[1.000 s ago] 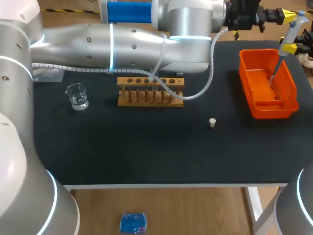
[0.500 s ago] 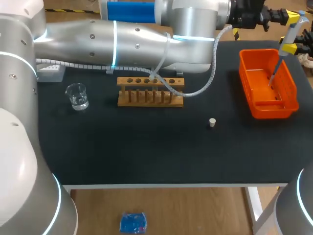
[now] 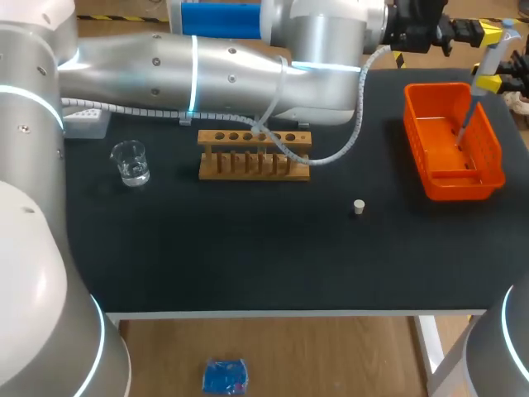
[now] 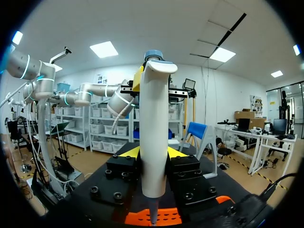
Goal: Invert the test tube, pick up the pipette, mount the tip to pipette, aspirate from beaker and dispense into the tube, eject the tip, return the pipette, and cap with the stopper.
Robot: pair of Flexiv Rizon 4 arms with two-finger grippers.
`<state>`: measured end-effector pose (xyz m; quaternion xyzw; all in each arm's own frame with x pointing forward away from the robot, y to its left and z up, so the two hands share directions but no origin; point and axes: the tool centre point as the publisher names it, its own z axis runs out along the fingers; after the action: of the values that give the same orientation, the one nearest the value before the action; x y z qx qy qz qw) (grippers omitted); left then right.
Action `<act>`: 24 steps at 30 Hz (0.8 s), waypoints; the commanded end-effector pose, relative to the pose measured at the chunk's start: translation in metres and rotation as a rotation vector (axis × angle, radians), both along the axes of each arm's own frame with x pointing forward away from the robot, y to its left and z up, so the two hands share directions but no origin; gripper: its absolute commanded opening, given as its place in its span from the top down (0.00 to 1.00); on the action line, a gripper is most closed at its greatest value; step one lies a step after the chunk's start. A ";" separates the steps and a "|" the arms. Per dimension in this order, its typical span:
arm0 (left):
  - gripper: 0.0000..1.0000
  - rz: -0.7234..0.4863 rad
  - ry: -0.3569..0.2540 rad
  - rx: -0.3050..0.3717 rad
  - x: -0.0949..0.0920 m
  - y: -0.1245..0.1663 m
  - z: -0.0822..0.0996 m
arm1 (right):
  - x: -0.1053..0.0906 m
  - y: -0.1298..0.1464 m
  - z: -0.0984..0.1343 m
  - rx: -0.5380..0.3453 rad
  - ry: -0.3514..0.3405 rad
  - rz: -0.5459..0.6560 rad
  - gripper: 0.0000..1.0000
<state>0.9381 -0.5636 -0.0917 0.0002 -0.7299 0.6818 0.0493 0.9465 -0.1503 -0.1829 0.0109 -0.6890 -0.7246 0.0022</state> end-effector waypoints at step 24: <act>1.00 -0.003 0.041 0.029 0.006 -0.006 -0.025 | 0.001 -0.001 0.003 -0.001 -0.001 0.004 1.00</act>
<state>0.9405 -0.5663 -0.1042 0.0147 -0.7395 0.6700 0.0634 0.9465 -0.1511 -0.1888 0.0100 -0.6875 -0.7261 0.0013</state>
